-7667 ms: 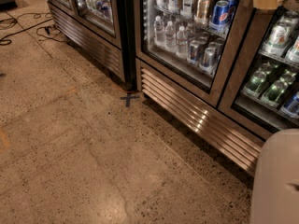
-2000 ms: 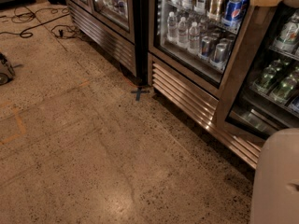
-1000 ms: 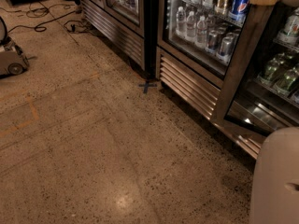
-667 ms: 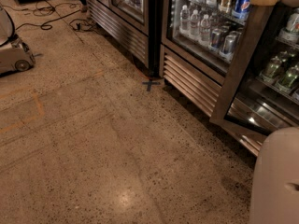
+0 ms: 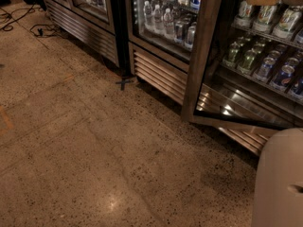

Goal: Open right fridge door

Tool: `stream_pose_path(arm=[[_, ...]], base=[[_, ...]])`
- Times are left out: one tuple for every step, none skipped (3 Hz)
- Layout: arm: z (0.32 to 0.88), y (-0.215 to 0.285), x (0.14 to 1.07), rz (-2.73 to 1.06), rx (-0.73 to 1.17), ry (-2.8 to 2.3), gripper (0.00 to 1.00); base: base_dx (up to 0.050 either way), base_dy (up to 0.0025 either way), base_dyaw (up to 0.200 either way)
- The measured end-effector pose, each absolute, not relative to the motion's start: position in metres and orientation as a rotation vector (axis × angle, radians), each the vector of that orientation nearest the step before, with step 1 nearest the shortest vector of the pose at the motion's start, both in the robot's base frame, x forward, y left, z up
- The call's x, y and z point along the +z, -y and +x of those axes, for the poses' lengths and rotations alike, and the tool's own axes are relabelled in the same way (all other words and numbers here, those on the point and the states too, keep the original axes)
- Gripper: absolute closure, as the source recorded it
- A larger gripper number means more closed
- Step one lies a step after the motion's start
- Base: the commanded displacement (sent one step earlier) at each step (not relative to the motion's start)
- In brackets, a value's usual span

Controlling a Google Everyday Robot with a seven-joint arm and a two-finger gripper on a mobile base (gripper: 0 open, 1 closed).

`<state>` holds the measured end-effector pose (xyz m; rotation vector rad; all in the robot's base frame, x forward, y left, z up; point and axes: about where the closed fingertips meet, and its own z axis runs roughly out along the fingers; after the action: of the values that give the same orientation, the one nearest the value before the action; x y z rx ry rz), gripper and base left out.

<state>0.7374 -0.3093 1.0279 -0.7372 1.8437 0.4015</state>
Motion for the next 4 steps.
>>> stream_pose_path(arm=[[0.737,0.309,1.028,-0.737,0.402,-1.844,1.0],[0.737,0.309,1.028,-0.737,0.402,-1.844,0.82],[0.718,0.29,1.037,-0.842,0.374,-1.893,0.59],[0.662,0.268,1.084,-1.038,0.234,-1.953,0.36]], base=[[0.0,0.0,0.0],[0.0,0.0,0.0],[0.0,0.0,0.0],[0.0,0.0,0.0]])
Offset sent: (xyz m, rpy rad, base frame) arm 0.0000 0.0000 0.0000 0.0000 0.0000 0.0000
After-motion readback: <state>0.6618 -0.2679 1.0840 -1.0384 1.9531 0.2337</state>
